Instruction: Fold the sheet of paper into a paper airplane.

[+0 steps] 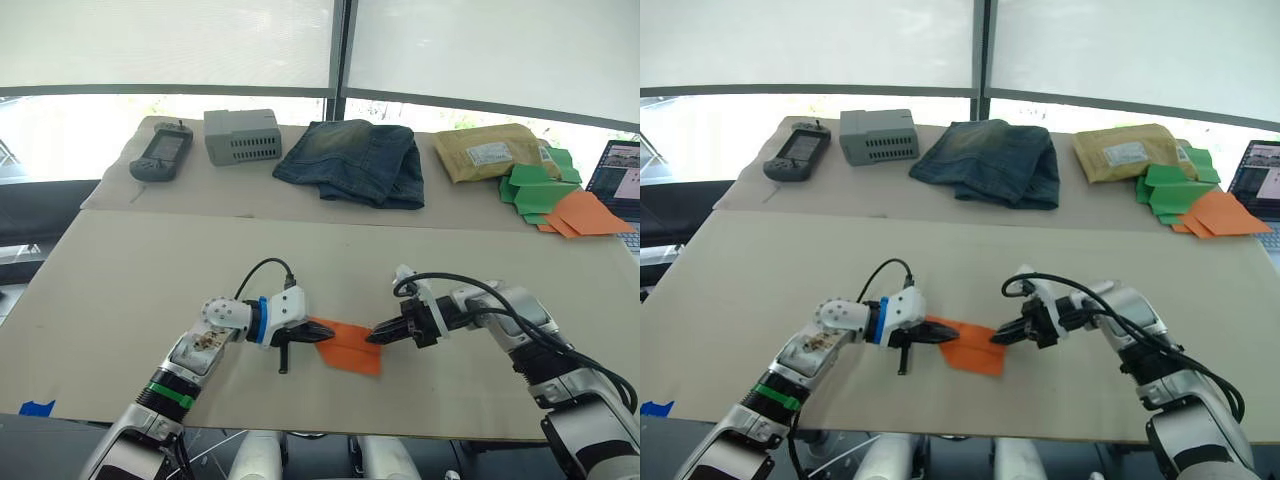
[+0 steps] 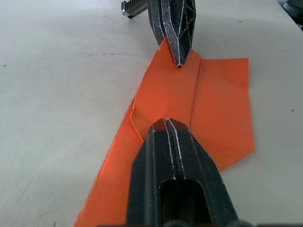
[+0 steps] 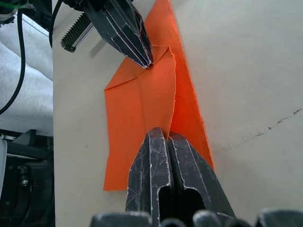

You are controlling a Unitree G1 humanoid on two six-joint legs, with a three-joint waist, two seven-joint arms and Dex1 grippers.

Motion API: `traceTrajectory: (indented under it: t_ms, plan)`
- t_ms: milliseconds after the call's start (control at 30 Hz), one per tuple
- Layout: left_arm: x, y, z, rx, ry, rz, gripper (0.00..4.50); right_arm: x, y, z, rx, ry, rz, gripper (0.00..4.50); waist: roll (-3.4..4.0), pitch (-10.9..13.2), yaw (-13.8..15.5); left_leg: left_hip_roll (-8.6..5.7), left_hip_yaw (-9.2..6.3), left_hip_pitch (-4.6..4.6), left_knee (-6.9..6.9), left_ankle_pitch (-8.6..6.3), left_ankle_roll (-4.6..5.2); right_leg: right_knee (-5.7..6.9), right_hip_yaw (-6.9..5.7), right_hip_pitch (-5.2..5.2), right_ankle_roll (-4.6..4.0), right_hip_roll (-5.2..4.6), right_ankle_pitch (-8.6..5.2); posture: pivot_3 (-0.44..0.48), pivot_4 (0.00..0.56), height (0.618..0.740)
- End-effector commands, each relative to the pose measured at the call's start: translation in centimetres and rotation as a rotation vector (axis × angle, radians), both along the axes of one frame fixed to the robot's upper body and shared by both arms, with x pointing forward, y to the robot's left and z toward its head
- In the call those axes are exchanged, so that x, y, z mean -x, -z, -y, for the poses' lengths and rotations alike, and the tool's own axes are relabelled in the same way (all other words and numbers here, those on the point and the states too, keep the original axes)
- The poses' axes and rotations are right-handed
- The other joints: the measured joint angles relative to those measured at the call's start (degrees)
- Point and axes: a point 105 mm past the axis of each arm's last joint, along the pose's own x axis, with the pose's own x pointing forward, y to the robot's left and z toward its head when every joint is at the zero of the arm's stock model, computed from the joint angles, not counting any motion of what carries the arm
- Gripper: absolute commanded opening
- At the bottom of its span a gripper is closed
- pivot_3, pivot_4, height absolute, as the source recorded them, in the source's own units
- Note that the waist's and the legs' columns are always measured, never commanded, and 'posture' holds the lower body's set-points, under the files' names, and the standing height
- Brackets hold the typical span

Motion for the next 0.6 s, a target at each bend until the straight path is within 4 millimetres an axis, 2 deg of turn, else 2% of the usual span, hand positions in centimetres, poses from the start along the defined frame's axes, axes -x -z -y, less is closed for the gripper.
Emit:
traceTrajectory:
  t_ms: [33,167,267,367,500,600]
  plan:
    - [0.5,1.7,-0.7,-0.059,-0.013,-0.025,0.0,-1.3,-0.6,1.2,0.044,0.061,0.088,1.61,0.01,0.0,-0.02,0.01,0.0,0.01,0.0,0.0,0.0,0.0,0.0,0.0,0.0,0.0,0.0,0.0,0.15,0.722]
    - [0.4,1.8,-0.9,-0.055,-0.036,-0.032,0.0,-2.2,-3.0,1.6,-0.027,0.093,0.234,2.89,0.02,0.0,0.01,0.02,-0.01,0.01,-0.03,0.0,0.0,0.01,-0.01,-0.03,0.0,0.01,0.0,0.0,0.15,0.722]
    - [0.2,1.8,-1.0,-0.048,-0.053,-0.034,0.0,-2.4,-4.7,1.6,-0.078,0.101,0.395,2.89,0.03,0.0,0.07,0.01,0.04,-0.04,-0.1,0.0,0.0,0.0,-0.01,-0.09,0.0,0.01,-0.01,0.0,0.15,0.722]
    - [0.0,1.6,-1.0,-0.033,-0.065,-0.039,0.0,-1.7,-6.1,0.9,-0.111,0.124,0.528,2.89,0.05,-0.01,0.08,0.01,0.11,-0.11,-0.23,0.0,0.0,0.0,0.0,-0.21,0.13,0.04,0.03,0.0,0.15,0.722]
    - [-0.1,1.3,-0.8,-0.012,-0.072,-0.05,0.0,0.6,-5.5,-0.8,-0.094,0.115,0.642,1.73,0.05,-0.02,0.18,0.01,0.09,-0.21,-0.34,0.0,0.0,0.03,-0.02,-0.35,0.31,0.11,0.07,0.0,0.15,0.722]
    - [0.4,0.7,-0.5,0.028,-0.035,-0.074,0.0,2.4,-5.6,-2.6,-0.223,0.225,0.615,0.67,0.06,-0.02,0.19,0.03,0.09,-0.31,-0.35,0.0,0.0,0.06,-0.02,-0.46,0.29,0.12,0.05,0.0,0.15,0.722]
